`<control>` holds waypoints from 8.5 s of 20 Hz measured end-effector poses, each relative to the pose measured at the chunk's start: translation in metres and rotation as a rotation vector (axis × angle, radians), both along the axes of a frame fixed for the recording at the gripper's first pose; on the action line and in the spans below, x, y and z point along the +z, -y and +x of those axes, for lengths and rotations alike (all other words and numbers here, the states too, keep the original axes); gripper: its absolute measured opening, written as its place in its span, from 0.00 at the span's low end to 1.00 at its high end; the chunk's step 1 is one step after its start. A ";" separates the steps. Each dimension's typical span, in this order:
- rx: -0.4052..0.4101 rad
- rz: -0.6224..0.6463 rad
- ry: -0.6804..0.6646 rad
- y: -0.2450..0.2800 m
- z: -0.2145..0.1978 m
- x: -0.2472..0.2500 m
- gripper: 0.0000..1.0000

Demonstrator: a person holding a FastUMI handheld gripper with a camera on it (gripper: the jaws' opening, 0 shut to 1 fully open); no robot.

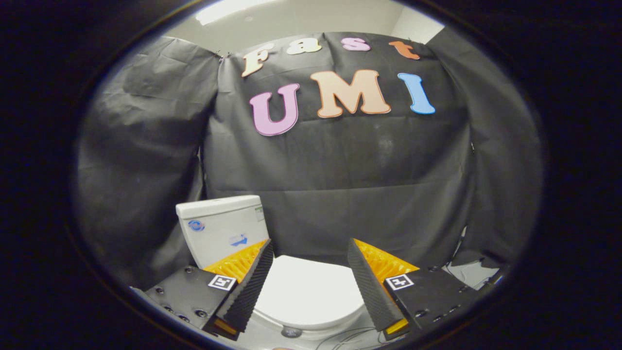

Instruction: Open the toilet lid.

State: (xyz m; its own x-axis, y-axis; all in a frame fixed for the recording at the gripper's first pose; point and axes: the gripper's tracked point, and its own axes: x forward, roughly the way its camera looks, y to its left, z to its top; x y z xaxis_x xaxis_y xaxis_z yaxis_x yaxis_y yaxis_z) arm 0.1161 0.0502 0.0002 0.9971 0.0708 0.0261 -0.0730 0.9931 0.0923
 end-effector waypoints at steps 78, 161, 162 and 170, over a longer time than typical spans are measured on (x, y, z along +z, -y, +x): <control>-0.650 1.270 -0.032 -0.082 -0.043 -0.280 0.81; 0.182 0.240 -0.091 -0.338 0.117 -0.036 0.16; 0.180 0.236 -0.090 -0.338 0.117 -0.036 0.16; 0.200 0.218 -0.101 -0.344 0.120 -0.035 0.16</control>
State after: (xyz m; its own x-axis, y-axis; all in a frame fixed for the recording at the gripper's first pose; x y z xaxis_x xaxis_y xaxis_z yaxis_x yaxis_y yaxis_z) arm 0.2357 0.3945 -0.0350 0.9623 0.2694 -0.0363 -0.2444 0.9160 0.3180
